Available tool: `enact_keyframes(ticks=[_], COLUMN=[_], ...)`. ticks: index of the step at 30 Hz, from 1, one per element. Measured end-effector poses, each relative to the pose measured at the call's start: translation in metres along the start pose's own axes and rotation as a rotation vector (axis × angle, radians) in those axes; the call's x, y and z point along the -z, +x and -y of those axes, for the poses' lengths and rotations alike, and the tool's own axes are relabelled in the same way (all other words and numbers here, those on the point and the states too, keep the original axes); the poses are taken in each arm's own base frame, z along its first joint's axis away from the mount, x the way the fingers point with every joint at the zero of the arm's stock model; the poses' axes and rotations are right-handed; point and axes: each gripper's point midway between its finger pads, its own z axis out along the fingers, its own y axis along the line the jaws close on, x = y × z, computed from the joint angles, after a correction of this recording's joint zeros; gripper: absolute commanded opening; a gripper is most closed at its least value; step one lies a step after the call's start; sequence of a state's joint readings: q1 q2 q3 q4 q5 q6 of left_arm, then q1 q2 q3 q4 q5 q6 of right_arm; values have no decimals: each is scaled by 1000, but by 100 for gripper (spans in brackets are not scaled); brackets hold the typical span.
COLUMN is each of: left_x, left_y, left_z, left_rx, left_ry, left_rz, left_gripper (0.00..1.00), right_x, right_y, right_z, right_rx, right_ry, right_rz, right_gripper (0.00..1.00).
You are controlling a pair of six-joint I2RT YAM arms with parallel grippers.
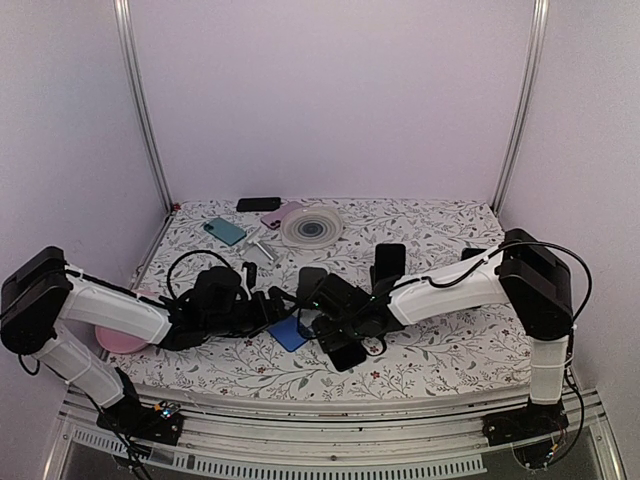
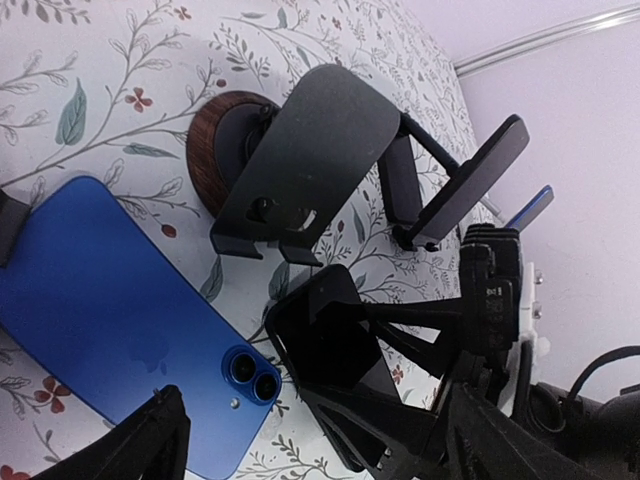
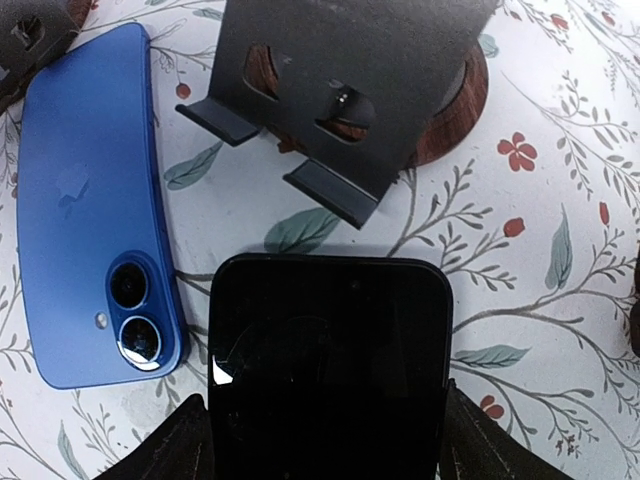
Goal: Place the phone on the phone stand
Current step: Pick up the phone at the center of the board.
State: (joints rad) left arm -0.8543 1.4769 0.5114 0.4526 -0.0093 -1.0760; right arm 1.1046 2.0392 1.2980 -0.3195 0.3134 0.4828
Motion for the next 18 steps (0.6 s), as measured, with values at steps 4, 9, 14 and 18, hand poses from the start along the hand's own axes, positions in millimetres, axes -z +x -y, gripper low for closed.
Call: enact_keyframes(ticks=[4,9,14,18], left_x=[-4,-11,-18,-19], left_y=[3,7,12,12], left_z=[1,5,6,7], left_rx=[5,9,10,10], left_ry=[11,30,42,46], left_rz=[-15,-40,-66,-67], left_gripper=[86,83,82,82], right_x=[10,18,18,17], right_y=[-2,-4,-2,0], right_z=[6,10,11,10], right_rx=[-14,-23,-23,-15], right_ry=[3,3,4,-4], right_rz=[22,34,32,27], right_gripper=[69,70,76,90])
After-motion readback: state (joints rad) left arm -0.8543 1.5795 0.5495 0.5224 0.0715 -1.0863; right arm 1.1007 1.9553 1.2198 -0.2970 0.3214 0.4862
